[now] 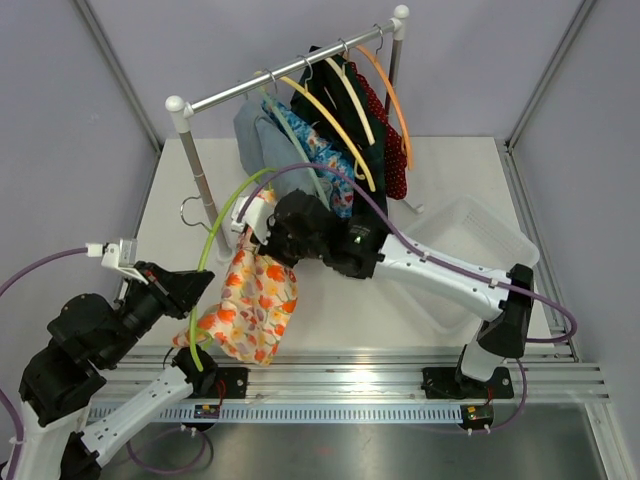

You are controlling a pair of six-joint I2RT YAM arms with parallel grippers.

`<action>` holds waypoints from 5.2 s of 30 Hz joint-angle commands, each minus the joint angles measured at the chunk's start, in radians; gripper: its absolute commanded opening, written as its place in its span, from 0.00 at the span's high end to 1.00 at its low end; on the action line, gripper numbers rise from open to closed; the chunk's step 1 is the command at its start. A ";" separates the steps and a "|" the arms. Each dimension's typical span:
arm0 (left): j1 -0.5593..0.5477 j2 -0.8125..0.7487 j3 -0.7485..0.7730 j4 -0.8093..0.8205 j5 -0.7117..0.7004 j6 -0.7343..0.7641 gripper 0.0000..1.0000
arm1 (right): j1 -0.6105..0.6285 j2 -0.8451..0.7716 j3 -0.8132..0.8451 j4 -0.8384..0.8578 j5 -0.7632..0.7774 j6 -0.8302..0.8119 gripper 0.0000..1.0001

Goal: Remove the skirt from the hanger

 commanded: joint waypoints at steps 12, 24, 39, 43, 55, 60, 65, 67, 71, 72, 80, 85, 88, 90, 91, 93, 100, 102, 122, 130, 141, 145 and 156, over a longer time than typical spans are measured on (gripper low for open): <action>-0.001 0.011 -0.018 -0.084 -0.228 0.071 1.00 | -0.277 -0.146 0.743 -0.566 -0.675 -0.206 1.00; -0.001 -0.018 0.003 -0.030 -0.189 0.129 1.00 | -0.374 -0.313 0.296 -0.514 -0.580 -0.284 1.00; -0.001 0.111 0.076 0.057 -0.136 0.245 1.00 | -0.390 -0.304 -0.163 -0.321 -0.602 -0.312 0.85; -0.001 0.189 0.074 0.183 -0.178 0.282 1.00 | -0.423 -0.364 -0.214 -0.354 -0.634 -0.347 0.01; -0.002 0.442 0.212 0.333 -0.456 0.327 1.00 | -0.715 -0.522 -0.486 -0.350 -0.953 -0.344 0.00; -0.002 0.473 0.250 0.407 -0.522 0.363 1.00 | -0.729 -0.516 -0.492 -0.357 -0.979 -0.347 0.00; -0.001 0.546 0.267 0.507 -0.564 0.377 1.00 | -0.730 -0.514 -0.492 -0.368 -0.985 -0.353 0.01; 0.001 0.583 0.296 0.513 -0.558 0.370 1.00 | -0.730 -0.524 -0.493 -0.370 -0.988 -0.353 0.01; 0.040 0.668 0.353 0.493 -0.530 0.330 1.00 | -0.730 -0.534 -0.492 -0.368 -0.999 -0.350 0.00; 0.056 0.689 0.361 0.489 -0.509 0.319 1.00 | -0.729 -0.536 -0.493 -0.371 -1.001 -0.349 0.01; 0.270 0.752 0.375 0.476 -0.280 0.210 1.00 | -0.729 -0.545 -0.495 -0.373 -1.004 -0.350 0.00; 0.292 0.738 0.326 0.475 -0.209 0.176 0.98 | -0.730 -0.545 -0.496 -0.371 -1.002 -0.349 0.00; 0.303 0.703 0.275 0.481 -0.197 0.166 0.97 | -0.729 -0.542 -0.498 -0.370 -1.004 -0.347 0.01; 0.312 0.686 0.251 0.479 -0.180 0.160 0.97 | -0.729 -0.540 -0.499 -0.370 -1.005 -0.347 0.00; 0.321 0.677 0.229 0.476 -0.176 0.158 0.97 | -0.730 -0.540 -0.500 -0.370 -1.005 -0.346 0.00; 0.333 0.657 0.209 0.473 -0.160 0.150 0.97 | -0.729 -0.539 -0.500 -0.370 -1.004 -0.347 0.01; 0.366 0.634 0.166 0.481 -0.104 0.132 0.87 | -0.730 -0.540 -0.503 -0.374 -1.001 -0.350 0.01; 0.366 0.625 0.168 0.485 -0.081 0.127 0.57 | -0.729 -0.539 -0.506 -0.376 -1.005 -0.355 0.01; 0.366 0.135 -0.018 0.248 -0.014 0.400 0.01 | -0.444 -0.426 -0.630 -0.531 -0.853 -0.998 0.00; 0.366 -0.119 -0.181 0.156 -0.014 0.341 0.01 | -0.240 -0.206 -0.624 -0.117 -0.444 -0.536 0.01; 0.366 -0.303 -0.191 0.097 -0.018 0.273 0.01 | -0.213 0.049 -0.578 -0.070 -0.355 -0.432 0.49; 0.366 -0.315 -0.159 0.085 -0.008 0.264 0.01 | -0.213 -0.006 -0.550 -0.147 -0.424 -0.445 1.00; 0.366 -0.280 -0.018 0.166 0.110 0.241 0.01 | -0.444 -0.335 -0.051 -0.788 -0.709 -0.671 1.00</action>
